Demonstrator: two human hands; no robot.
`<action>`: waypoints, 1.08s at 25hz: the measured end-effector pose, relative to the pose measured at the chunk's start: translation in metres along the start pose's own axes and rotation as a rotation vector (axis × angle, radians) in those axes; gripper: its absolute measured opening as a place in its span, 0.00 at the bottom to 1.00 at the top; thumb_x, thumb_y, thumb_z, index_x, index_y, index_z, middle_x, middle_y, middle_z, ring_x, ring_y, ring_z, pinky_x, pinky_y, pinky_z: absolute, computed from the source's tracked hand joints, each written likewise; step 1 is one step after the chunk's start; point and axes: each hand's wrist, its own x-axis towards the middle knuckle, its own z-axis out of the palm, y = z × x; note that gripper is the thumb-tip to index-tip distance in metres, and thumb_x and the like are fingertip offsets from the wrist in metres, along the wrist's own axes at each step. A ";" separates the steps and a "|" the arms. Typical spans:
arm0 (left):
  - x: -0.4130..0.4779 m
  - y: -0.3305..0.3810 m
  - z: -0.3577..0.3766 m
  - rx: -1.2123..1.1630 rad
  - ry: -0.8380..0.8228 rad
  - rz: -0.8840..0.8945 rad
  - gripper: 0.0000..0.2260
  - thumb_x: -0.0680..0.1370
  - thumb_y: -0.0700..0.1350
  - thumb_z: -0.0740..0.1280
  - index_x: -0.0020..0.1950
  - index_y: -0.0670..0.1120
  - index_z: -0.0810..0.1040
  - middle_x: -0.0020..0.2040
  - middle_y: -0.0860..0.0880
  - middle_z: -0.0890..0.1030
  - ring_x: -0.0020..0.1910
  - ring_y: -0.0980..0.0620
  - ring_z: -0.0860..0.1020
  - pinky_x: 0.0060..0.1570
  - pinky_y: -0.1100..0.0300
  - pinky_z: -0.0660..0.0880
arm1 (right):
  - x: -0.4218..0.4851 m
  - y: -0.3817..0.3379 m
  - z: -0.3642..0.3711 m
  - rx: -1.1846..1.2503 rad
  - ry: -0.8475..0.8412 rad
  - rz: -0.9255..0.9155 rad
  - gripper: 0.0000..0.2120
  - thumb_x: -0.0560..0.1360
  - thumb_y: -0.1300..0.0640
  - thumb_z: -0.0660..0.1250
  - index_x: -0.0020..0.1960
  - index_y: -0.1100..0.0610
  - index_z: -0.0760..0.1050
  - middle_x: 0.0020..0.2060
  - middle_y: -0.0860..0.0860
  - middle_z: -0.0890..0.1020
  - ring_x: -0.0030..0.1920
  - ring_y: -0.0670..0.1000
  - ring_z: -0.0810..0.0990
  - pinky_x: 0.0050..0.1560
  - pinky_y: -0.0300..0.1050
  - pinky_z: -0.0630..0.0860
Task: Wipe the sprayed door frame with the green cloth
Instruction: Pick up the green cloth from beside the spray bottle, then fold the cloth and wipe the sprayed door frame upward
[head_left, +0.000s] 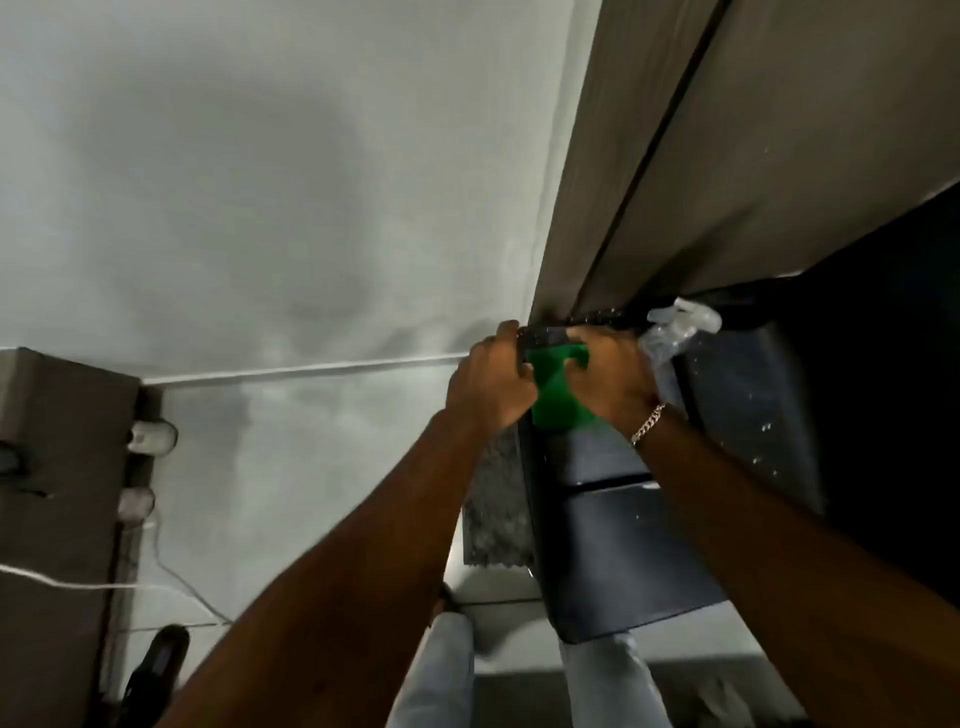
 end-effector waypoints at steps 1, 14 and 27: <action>0.003 -0.005 0.016 0.012 -0.065 -0.025 0.23 0.72 0.44 0.64 0.67 0.49 0.65 0.59 0.39 0.80 0.58 0.36 0.77 0.57 0.43 0.76 | -0.002 0.017 0.013 -0.067 -0.036 0.069 0.21 0.72 0.59 0.65 0.65 0.58 0.74 0.62 0.60 0.79 0.62 0.63 0.75 0.61 0.57 0.75; -0.012 0.032 0.038 -0.590 0.093 -0.176 0.20 0.70 0.26 0.61 0.60 0.37 0.73 0.58 0.35 0.78 0.58 0.38 0.77 0.60 0.56 0.73 | -0.015 -0.013 -0.004 0.714 0.156 0.397 0.16 0.63 0.65 0.70 0.48 0.50 0.76 0.41 0.46 0.83 0.46 0.50 0.82 0.46 0.39 0.79; -0.057 0.324 -0.323 -0.810 0.862 0.938 0.10 0.72 0.34 0.69 0.43 0.50 0.77 0.46 0.47 0.79 0.49 0.50 0.79 0.47 0.63 0.77 | -0.002 -0.247 -0.412 1.077 0.544 -0.625 0.19 0.63 0.71 0.68 0.43 0.48 0.82 0.38 0.45 0.86 0.39 0.45 0.83 0.36 0.38 0.79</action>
